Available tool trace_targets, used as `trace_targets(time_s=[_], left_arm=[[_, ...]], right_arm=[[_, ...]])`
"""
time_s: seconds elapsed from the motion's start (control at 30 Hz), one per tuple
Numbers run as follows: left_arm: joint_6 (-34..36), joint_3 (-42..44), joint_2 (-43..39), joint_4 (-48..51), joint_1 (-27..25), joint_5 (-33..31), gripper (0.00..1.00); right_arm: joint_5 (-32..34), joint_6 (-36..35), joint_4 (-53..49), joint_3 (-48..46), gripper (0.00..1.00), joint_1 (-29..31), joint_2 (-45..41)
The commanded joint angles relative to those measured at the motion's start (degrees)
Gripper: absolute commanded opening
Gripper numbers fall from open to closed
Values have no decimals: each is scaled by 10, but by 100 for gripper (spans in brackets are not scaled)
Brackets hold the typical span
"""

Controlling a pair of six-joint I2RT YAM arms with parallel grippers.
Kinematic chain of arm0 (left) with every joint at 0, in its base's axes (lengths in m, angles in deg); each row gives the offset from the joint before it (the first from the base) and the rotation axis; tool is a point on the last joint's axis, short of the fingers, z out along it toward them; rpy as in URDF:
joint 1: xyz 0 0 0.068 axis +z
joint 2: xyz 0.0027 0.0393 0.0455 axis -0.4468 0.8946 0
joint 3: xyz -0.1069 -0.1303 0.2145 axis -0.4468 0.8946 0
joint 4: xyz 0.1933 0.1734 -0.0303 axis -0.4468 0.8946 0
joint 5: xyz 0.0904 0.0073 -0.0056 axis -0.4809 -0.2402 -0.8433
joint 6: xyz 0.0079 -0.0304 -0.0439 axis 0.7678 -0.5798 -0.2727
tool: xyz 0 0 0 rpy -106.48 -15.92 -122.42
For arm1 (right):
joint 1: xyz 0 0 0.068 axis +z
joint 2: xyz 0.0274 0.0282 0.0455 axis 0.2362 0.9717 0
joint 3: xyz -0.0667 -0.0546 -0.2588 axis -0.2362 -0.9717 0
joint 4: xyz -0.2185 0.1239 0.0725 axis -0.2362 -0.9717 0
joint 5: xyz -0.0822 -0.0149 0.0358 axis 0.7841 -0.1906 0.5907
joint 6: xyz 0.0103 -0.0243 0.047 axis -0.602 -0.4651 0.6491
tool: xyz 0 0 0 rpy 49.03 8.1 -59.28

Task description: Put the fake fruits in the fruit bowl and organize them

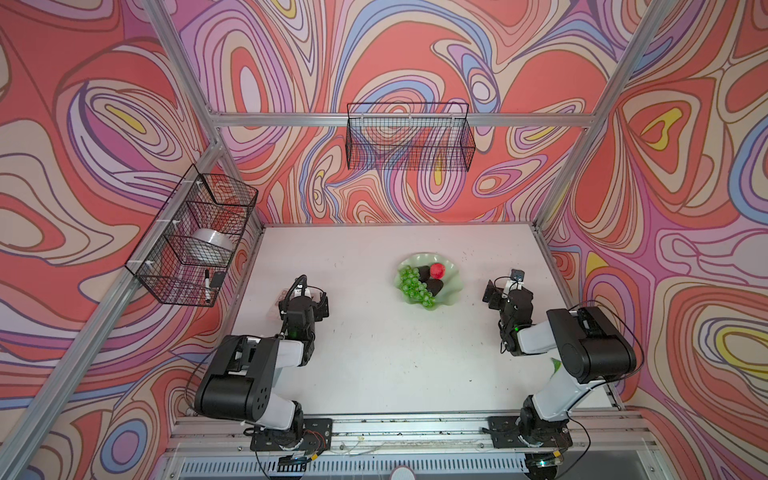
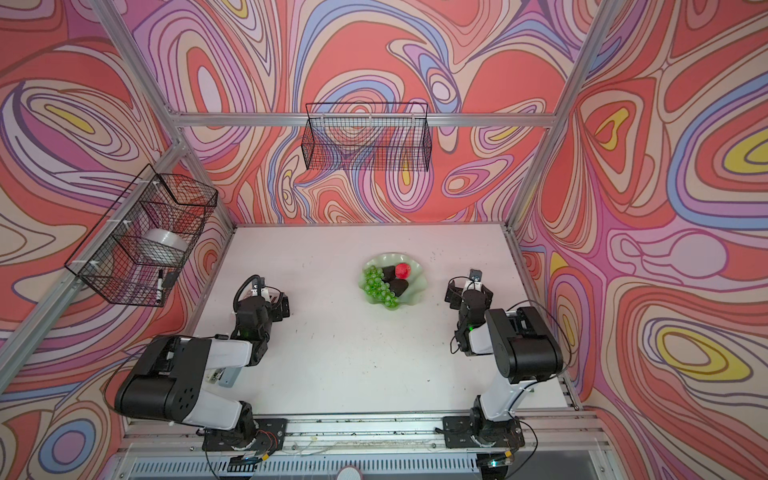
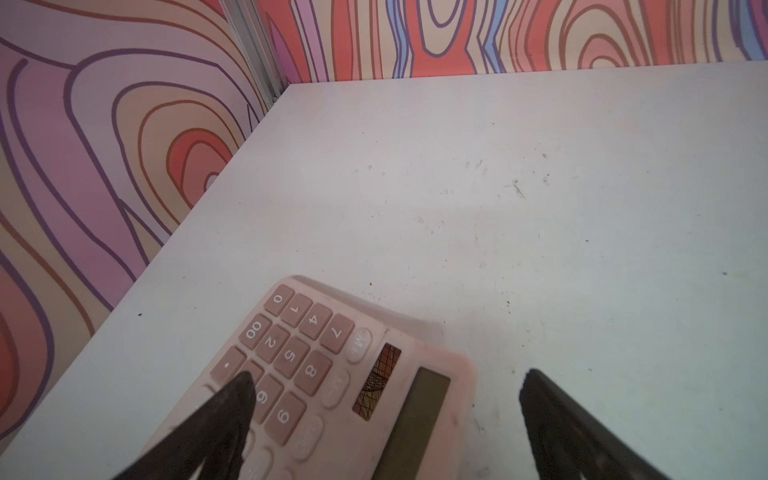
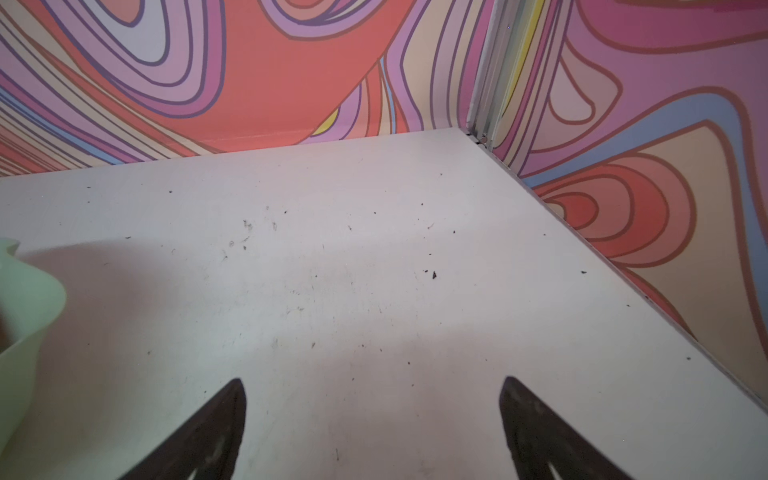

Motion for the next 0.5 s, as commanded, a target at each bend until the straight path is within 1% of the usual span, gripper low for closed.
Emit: trace_targets(time_s=[0.0, 0.03, 0.1, 0.17, 0.23, 0.33, 0.4, 0.43, 0.47], left_arm=[[3, -14, 2, -41, 7, 6, 100], [8, -9, 10, -66, 8, 5, 100], [0, -15, -1, -31, 8, 4, 100], [5, -10, 7, -57, 8, 3, 100], [1, -13, 3, -43, 8, 3, 100], [4, -11, 7, -54, 9, 3, 100], [3, -12, 4, -48, 9, 4, 100], [4, -10, 6, -53, 9, 4, 100], [4, -11, 6, -52, 8, 4, 100]], right_arm=[[11, -2, 1, 25, 98, -2, 3], [15, -1, -24, 34, 98, -2, -1], [17, -1, -16, 33, 98, -3, 2], [17, 0, -16, 33, 98, -2, 3], [16, -1, -17, 33, 98, -2, 2], [10, 0, -24, 36, 98, -2, 3], [12, -1, -17, 32, 98, -3, 2], [39, 6, -2, 24, 98, -2, -1], [34, 22, 15, 8, 98, -7, -7]])
